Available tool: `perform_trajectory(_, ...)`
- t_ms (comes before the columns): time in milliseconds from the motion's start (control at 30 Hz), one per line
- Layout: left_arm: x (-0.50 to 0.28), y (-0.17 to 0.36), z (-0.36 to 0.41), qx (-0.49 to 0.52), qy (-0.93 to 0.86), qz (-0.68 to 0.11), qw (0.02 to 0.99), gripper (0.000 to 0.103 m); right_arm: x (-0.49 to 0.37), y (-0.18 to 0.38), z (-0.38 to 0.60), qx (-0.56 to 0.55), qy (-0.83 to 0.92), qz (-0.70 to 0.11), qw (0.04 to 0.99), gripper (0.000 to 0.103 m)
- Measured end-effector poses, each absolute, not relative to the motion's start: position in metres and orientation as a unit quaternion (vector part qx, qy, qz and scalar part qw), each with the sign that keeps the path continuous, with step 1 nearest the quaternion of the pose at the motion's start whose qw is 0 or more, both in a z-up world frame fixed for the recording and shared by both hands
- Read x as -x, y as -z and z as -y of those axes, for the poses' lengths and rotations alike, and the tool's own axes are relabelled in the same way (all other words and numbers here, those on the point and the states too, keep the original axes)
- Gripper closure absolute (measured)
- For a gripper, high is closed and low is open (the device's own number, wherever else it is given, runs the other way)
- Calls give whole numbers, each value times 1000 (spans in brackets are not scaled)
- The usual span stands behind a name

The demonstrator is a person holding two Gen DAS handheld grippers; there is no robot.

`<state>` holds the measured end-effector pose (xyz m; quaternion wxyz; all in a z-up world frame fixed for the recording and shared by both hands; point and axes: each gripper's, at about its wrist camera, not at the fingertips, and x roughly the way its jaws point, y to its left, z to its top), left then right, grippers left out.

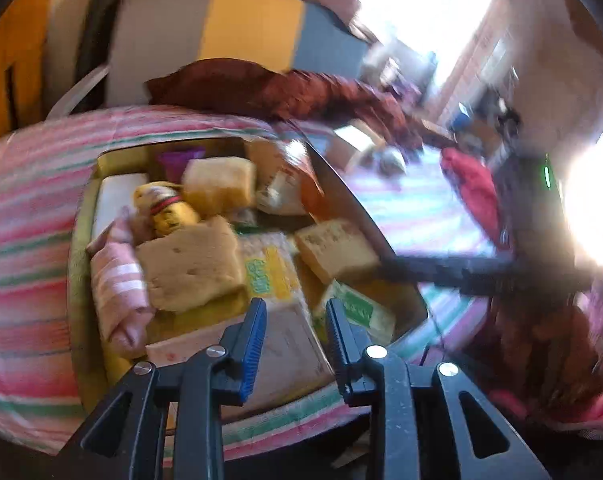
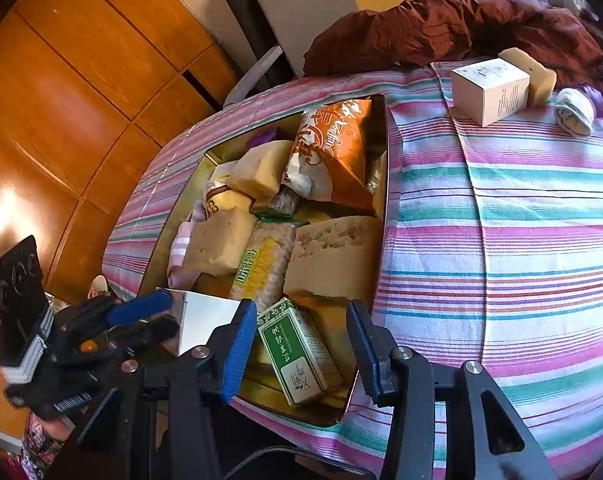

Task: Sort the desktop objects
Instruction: 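Open the right tool to drop the green box while the left tool drops the white box, then move both open tools back toward the remaining items on the bed cover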

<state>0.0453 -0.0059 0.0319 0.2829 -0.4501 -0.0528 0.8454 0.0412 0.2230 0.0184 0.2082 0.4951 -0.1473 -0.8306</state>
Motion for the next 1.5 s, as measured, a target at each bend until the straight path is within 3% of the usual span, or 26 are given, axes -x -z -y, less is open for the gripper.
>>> perform_trajectory(200, -31, -22, 39, 461, -849, 130, 223, 69, -43, -18, -219, -492, 829, 151, 217, 55)
perform_trajectory(333, -31, -21, 35, 456, -849, 157, 215, 51, -45, -24, -222, -478, 835, 156, 222, 55)
perform_trajectory(467, -23, -20, 21, 467, -838, 183, 214, 48, -43, -27, -231, -472, 841, 160, 212, 55)
perform_trajectory(733, -13, -34, -31, 468, -846, 121, 224, 46, -31, -23, -283, -470, 853, 169, 154, 55)
perform_trajectory(1000, 6, -40, -95, 474, -838, 84, 255, 46, 12, -15, -372, -455, 876, 155, 36, 53)
perform_trajectory(1300, 21, -42, -147, 479, -831, 54, 276, 45, 100, -17, -455, -423, 888, 175, -45, 35)
perform_trajectory(1500, 33, -40, -164, 488, -829, 30, 273, 44, 157, 7, -468, -456, 871, 169, -73, 35)
